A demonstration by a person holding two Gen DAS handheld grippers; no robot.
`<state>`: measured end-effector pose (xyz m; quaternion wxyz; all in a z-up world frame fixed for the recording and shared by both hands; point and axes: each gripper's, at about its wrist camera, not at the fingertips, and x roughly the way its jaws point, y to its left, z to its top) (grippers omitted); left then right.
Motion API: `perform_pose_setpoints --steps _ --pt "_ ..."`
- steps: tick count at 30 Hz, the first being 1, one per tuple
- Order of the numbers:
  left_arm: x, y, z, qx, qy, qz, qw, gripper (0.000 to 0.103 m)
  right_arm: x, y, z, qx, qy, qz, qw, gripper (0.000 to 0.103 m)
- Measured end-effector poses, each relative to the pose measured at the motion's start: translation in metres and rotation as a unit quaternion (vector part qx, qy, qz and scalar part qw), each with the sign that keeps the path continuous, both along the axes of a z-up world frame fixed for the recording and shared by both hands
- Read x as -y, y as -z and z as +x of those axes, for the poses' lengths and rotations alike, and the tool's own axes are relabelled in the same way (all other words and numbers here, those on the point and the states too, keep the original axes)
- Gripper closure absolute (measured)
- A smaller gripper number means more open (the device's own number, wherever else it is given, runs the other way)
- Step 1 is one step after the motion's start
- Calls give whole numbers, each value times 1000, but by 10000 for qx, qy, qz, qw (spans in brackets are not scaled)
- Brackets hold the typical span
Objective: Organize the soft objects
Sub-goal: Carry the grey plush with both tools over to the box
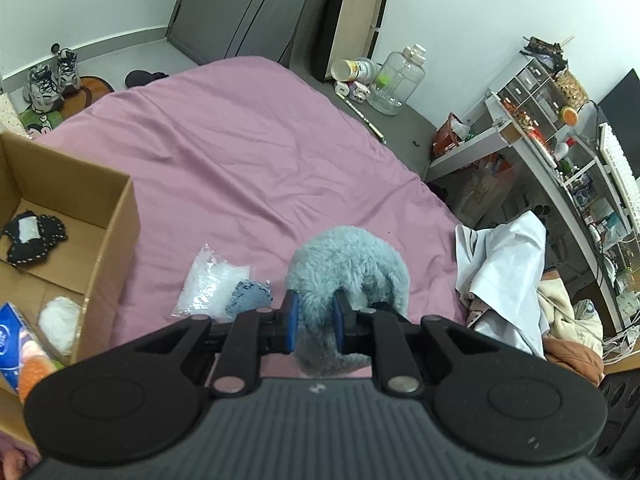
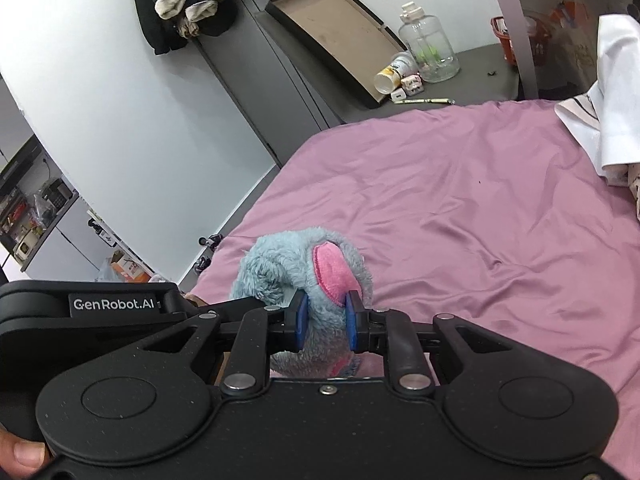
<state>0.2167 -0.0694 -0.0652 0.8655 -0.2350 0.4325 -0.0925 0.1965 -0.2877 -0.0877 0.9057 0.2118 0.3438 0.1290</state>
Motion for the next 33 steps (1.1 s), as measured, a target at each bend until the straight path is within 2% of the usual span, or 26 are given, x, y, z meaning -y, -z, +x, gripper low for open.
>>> perform_pose_setpoints --steps 19,33 --pt "-32 -52 -37 505 116 -152 9985 86 -25 -53 -30 411 58 -71 9991 84" --pt "-73 -67 -69 602 -33 -211 9980 86 -62 -72 -55 626 -275 -211 9974 84"
